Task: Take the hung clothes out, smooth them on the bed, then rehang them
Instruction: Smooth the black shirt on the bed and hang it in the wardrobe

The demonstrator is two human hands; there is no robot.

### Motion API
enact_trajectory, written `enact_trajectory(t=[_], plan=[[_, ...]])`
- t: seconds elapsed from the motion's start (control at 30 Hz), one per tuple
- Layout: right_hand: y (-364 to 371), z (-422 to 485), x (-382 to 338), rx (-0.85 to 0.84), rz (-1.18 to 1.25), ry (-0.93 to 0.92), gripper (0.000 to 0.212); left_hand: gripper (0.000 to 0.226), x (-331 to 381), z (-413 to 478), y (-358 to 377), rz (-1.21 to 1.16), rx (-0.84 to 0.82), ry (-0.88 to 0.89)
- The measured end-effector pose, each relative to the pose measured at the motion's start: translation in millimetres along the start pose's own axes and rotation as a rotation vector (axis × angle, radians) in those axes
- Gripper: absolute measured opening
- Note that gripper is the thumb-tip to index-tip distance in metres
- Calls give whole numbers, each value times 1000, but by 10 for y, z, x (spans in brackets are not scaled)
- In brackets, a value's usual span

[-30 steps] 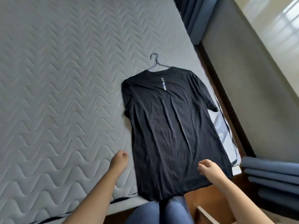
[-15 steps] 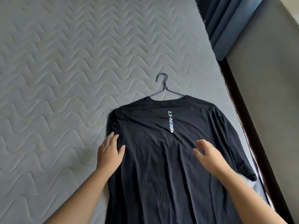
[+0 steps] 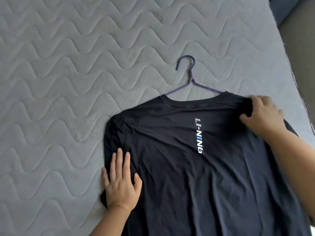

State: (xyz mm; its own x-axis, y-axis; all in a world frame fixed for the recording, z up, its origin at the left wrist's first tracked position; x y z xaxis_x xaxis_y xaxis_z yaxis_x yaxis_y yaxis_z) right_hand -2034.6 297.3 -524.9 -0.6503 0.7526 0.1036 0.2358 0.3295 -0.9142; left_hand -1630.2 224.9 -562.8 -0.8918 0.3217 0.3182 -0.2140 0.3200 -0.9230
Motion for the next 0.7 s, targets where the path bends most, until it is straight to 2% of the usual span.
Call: enact_trajectory(t=[0.27, 0.4, 0.47, 0.6, 0.7], plan=[[-25, -354, -28, 126, 4, 44, 26, 63, 53, -5, -65, 20, 8, 3], [-55, -420, 134, 154, 123, 44, 48, 61, 87, -39, -110, 14, 18, 17], [-42, -324, 186, 83, 191, 41, 44, 61, 76, -33, -102, -1, 49, 23], [23, -410, 162, 59, -122, 26, 21, 61, 73, -24, -82, 4, 88, 41], [42, -602, 190, 132, -112, 3, 22, 62, 68, -20, -79, -5, 103, 41]])
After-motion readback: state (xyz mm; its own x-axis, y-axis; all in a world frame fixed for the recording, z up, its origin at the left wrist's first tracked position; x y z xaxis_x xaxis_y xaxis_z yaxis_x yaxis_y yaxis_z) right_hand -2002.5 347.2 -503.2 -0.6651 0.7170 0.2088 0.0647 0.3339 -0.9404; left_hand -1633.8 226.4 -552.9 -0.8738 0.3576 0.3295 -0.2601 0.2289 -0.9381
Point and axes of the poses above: each hand's wrist, its own z-axis towards the middle knuckle, its own y-axis out of the palm, x = y × z, the point moved 7 cm from there along z, towards the middle knuckle, and after that the axes turned 13 degrees about -z, right-handed, at the moved point
